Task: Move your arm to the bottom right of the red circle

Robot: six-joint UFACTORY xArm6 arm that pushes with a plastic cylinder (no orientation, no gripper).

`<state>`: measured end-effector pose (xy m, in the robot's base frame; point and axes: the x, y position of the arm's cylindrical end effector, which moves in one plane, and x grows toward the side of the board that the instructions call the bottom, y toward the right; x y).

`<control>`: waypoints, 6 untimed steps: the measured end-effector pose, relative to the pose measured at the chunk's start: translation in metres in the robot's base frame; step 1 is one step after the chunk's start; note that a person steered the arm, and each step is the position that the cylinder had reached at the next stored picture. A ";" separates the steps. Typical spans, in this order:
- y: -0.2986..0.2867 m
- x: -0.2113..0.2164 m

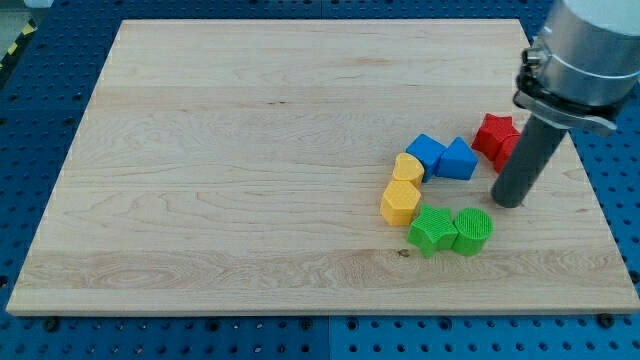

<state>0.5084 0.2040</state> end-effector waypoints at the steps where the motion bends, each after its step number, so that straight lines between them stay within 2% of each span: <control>1: 0.016 0.000; 3: 0.043 0.002; 6: 0.116 0.023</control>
